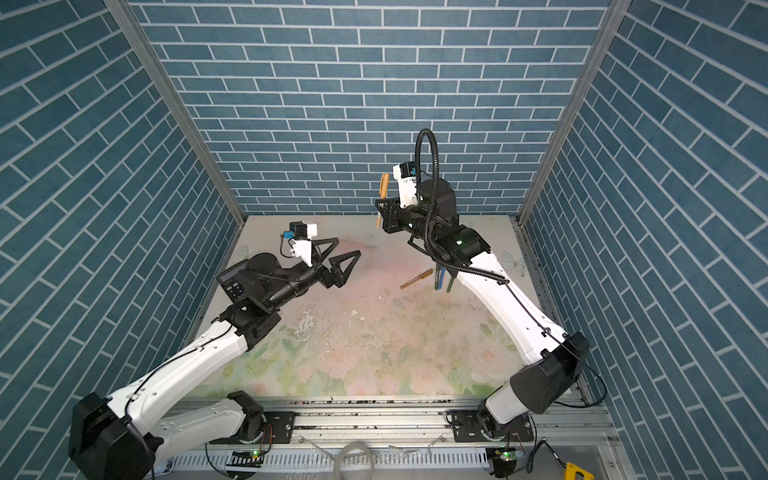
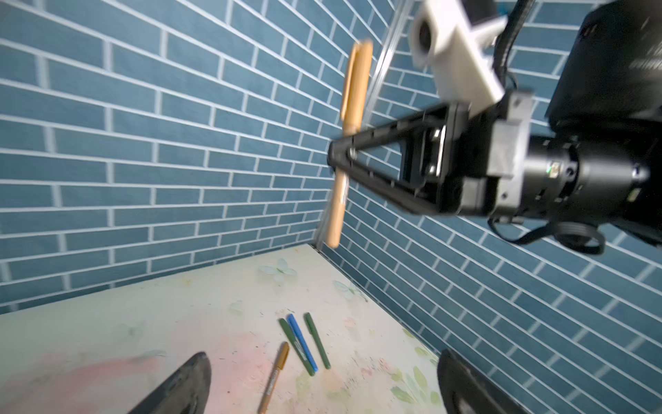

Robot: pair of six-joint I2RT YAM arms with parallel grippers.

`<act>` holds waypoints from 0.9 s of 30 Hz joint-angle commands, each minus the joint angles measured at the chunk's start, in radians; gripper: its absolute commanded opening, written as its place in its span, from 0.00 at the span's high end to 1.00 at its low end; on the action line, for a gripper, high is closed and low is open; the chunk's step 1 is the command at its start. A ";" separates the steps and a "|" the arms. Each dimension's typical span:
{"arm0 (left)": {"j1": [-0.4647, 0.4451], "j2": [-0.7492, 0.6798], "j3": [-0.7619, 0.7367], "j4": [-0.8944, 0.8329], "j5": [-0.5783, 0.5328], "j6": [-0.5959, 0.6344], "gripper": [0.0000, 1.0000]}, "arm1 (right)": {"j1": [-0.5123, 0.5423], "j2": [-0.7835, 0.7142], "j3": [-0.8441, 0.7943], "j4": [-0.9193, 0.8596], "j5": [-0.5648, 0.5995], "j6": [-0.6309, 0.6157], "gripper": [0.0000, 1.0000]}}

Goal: Insert the pens into the pen caps
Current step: 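Open the left gripper and draw it back while the right holds the capped pen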

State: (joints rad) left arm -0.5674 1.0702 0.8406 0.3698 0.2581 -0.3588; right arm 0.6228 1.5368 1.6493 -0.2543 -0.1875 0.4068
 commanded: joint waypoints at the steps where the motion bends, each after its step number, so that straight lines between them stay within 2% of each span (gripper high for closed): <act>1: 0.000 -0.040 -0.043 -0.040 -0.279 0.021 0.00 | -0.028 0.073 -0.064 -0.070 -0.012 0.080 0.97; 3: 0.001 -0.058 -0.054 -0.068 -0.398 0.014 0.01 | -0.041 0.119 -0.093 -0.082 -0.035 0.107 0.97; 6: 0.001 -0.069 -0.055 -0.110 -0.516 0.005 0.00 | -0.046 0.203 -0.118 -0.100 -0.063 0.126 0.96; 9: 0.003 -0.068 -0.050 -0.137 -0.574 0.003 0.00 | -0.047 0.287 -0.121 -0.111 -0.104 0.140 0.96; 18: 0.005 -0.037 -0.061 -0.122 -0.612 0.051 0.00 | -0.049 0.472 -0.119 -0.102 -0.131 0.167 0.95; 27: 0.005 0.004 -0.066 -0.082 -0.571 0.119 0.00 | -0.048 0.582 -0.091 -0.093 -0.132 0.184 0.94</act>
State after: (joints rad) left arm -0.5659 1.0714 0.7902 0.2550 -0.3183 -0.2832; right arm 0.5739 2.0975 1.5269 -0.3462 -0.3107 0.5541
